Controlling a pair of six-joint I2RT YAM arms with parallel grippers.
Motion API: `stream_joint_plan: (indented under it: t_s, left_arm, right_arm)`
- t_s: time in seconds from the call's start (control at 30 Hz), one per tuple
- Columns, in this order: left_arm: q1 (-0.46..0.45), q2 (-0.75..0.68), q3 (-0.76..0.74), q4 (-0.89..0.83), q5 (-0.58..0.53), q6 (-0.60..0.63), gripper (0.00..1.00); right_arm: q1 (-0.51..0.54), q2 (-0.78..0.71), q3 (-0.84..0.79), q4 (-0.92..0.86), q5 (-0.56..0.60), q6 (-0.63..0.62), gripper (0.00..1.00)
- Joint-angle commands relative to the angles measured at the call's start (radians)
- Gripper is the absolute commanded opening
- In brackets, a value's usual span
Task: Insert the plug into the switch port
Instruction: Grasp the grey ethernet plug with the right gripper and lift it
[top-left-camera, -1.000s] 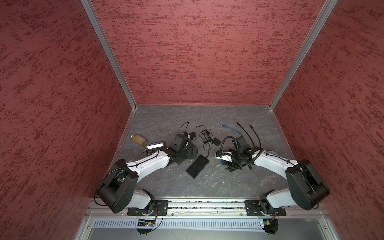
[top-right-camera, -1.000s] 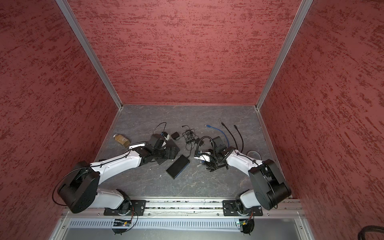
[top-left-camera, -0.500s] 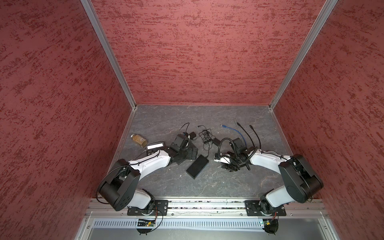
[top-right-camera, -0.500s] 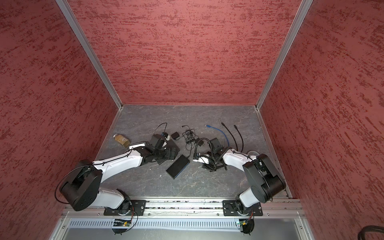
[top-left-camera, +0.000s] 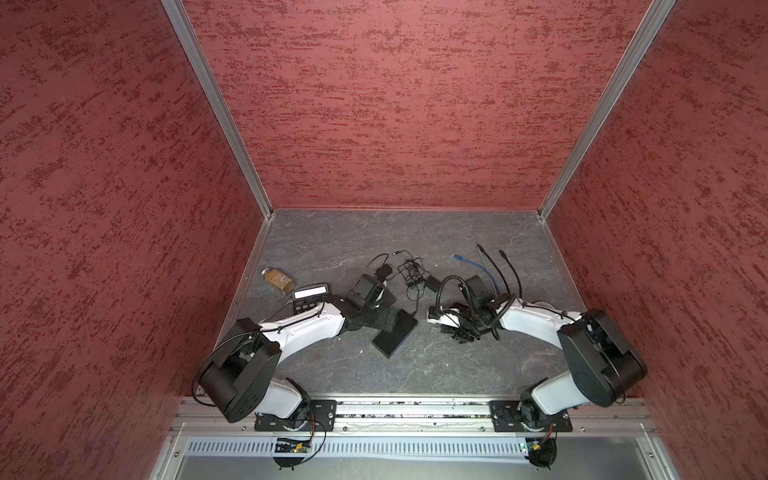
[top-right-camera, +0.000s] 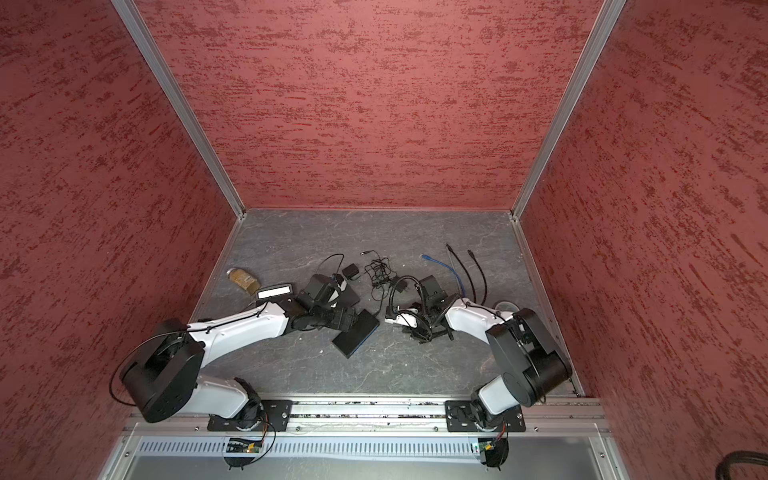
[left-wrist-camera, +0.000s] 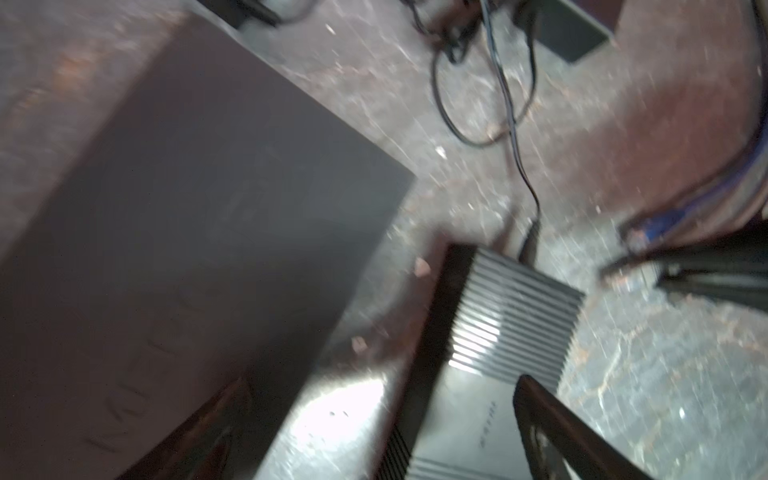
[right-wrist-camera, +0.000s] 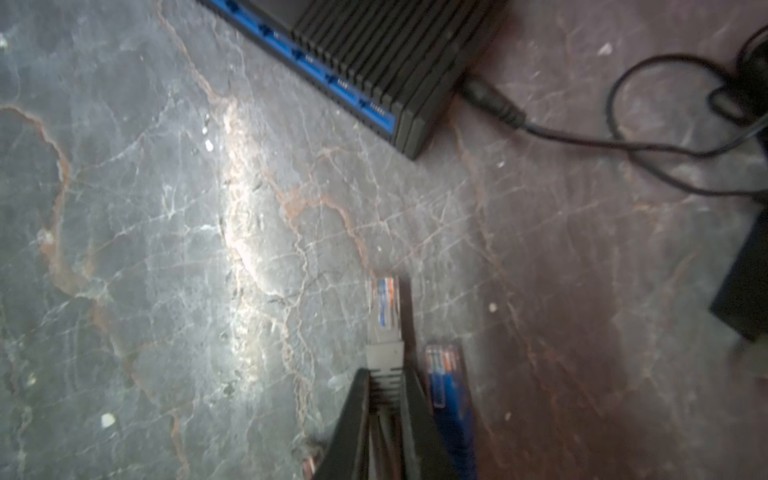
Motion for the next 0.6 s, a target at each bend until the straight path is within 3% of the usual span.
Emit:
stream_joint_plan:
  t_s: [0.0, 0.2, 0.57]
  left_arm:
    - [-0.045, -0.037, 0.021, -0.072, 0.014, 0.05, 1.0]
    - [-0.112, -0.06, 0.047, -0.138, 0.008, 0.088, 1.0]
    - [-0.194, 0.037, 0.106, -0.246, -0.018, 0.07, 1.0]
  right_arm:
    - [0.005, -0.077, -0.026, 0.108, -0.063, 0.003, 0.07]
    - [0.002, -0.124, -0.037, 0.227, 0.009, 0.078, 0.04]
    - [-0.054, -0.069, 0.042, 0.278, 0.218, 0.361, 0.04]
